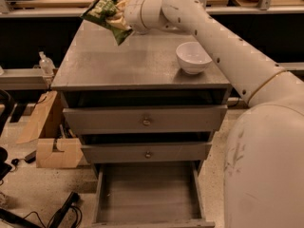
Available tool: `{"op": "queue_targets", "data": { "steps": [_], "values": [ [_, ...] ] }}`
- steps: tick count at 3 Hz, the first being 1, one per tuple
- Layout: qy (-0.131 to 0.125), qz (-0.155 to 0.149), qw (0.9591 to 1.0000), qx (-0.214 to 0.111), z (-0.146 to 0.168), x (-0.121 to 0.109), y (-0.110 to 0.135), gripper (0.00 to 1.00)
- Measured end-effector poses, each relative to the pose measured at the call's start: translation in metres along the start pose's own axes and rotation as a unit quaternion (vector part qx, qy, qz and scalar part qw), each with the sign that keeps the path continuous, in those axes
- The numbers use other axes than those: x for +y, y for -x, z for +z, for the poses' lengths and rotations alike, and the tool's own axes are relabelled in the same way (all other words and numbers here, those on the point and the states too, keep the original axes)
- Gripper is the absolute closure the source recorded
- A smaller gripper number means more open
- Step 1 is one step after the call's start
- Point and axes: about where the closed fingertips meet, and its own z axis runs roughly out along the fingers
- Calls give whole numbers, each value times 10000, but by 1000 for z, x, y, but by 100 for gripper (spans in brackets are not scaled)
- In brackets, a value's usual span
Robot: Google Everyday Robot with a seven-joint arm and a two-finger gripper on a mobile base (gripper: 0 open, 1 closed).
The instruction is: Pick green jalapeno chip bag from bottom drawer and place on counter
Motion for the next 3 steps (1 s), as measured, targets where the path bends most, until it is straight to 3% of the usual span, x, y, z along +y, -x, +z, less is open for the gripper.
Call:
{"op": "queue_targets", "data": {
  "steps": [1,2,3],
  "values": [
    [17,4,10000,-8,2,2,1,15],
    [35,7,10000,-17,4,4,1,0],
    [35,7,10000,-17,4,4,1,0]
  ]
}}
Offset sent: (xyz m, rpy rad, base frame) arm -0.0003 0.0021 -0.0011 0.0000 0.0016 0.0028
